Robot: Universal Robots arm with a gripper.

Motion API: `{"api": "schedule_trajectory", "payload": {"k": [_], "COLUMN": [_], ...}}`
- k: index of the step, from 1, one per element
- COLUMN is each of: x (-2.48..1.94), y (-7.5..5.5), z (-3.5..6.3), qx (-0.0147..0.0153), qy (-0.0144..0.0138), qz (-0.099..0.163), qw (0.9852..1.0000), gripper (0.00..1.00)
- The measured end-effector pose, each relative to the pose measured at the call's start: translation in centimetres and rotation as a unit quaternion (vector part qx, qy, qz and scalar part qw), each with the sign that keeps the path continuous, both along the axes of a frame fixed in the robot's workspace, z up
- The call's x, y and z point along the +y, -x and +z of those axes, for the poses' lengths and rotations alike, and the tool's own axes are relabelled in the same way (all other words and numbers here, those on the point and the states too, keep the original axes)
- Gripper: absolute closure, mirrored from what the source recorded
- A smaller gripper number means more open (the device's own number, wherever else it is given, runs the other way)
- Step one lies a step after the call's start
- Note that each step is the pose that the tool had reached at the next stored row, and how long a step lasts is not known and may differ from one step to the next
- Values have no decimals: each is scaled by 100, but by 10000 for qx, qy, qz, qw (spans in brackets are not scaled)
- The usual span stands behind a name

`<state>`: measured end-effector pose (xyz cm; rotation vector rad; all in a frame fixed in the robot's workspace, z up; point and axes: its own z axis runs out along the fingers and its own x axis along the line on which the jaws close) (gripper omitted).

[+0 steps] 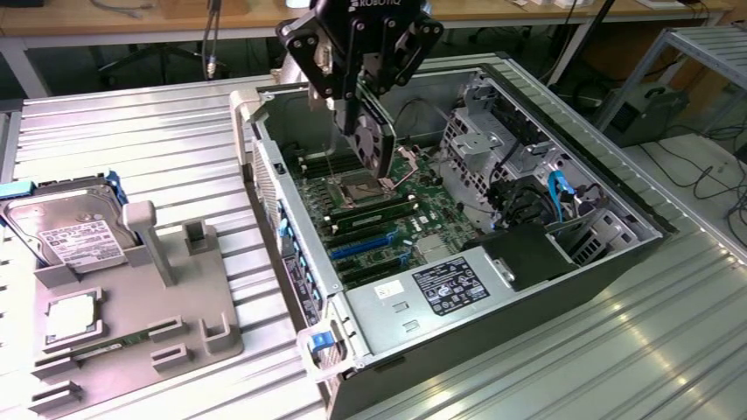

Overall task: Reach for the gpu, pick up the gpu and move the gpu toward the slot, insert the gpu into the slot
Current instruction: 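Pick up the gpu and move the gpu toward the slot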

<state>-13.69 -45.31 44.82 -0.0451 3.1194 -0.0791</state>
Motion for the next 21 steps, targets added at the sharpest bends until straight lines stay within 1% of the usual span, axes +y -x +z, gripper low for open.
{"api": "schedule_trajectory", "payload": {"k": [21], "x": [0], "y": [-202], "z": [-5], "qx": [0], "qy": [0], "qz": [3], "qw": [10000], "gripper": [72]}}
